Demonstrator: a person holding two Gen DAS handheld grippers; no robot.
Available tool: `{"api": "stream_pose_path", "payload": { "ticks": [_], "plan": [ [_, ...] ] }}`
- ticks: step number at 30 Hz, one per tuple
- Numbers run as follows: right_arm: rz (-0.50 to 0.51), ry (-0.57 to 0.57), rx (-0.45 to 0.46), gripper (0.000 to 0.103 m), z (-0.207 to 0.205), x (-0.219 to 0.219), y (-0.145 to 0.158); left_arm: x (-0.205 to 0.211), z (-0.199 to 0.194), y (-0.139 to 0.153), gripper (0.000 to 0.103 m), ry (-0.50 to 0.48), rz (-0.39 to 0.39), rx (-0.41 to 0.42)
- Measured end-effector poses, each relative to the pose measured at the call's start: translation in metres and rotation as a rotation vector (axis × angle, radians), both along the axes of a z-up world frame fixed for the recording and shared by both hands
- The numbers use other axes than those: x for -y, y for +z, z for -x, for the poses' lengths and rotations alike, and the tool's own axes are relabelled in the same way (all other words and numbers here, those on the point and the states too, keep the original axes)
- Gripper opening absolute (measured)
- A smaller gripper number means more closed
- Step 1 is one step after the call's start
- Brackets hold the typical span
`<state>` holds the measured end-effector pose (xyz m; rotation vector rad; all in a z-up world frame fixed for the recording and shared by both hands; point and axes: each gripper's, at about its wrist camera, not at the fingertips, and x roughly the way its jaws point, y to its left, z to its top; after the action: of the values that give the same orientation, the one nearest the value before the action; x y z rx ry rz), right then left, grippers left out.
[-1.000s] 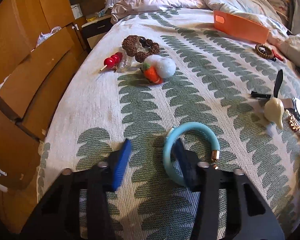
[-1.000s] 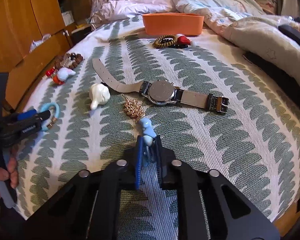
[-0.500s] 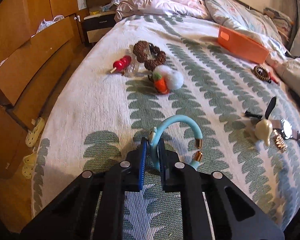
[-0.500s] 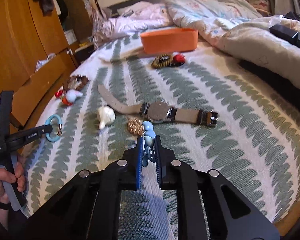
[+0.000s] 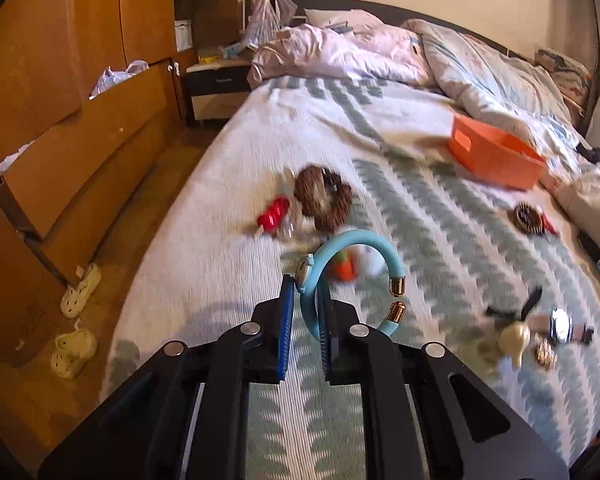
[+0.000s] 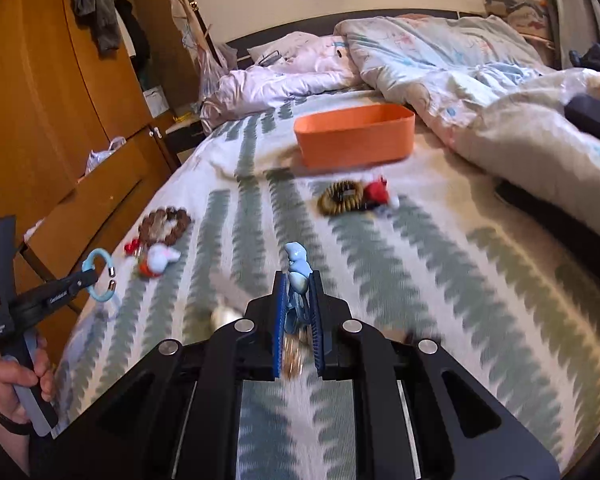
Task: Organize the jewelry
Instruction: 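Carry the ring with the left tool while the right tool carries the clip toward the basket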
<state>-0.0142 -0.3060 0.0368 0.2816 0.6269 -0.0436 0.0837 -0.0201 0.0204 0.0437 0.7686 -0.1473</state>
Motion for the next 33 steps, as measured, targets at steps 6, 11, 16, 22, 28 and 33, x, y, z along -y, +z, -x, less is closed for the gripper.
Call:
{"api": "stream_pose_path", "payload": {
  "ticks": [6,11,16,22,28,33],
  "plan": [
    [0.052,-0.011,-0.026,0.013,-0.056,0.016,0.005,-0.003,-0.032,0.023,0.012,0.02,0.001,0.033],
    [0.054,-0.024,-0.057,0.013,-0.104,0.03,0.0,-0.001,-0.064,0.019,0.012,0.03,-0.023,0.008],
    [0.057,-0.027,-0.082,0.013,-0.133,0.036,-0.011,0.012,-0.086,0.007,0.012,0.011,-0.056,-0.009],
    [0.069,-0.028,-0.128,0.013,-0.157,0.044,-0.031,0.027,-0.099,-0.006,0.012,-0.022,-0.101,-0.013],
    [0.039,-0.033,-0.163,0.02,-0.165,0.057,-0.043,0.023,-0.108,-0.02,0.018,-0.01,-0.12,-0.047],
    [0.028,-0.064,-0.163,0.028,-0.156,0.07,-0.04,0.018,-0.104,-0.009,0.066,0.019,-0.118,0.002]
  ]
}}
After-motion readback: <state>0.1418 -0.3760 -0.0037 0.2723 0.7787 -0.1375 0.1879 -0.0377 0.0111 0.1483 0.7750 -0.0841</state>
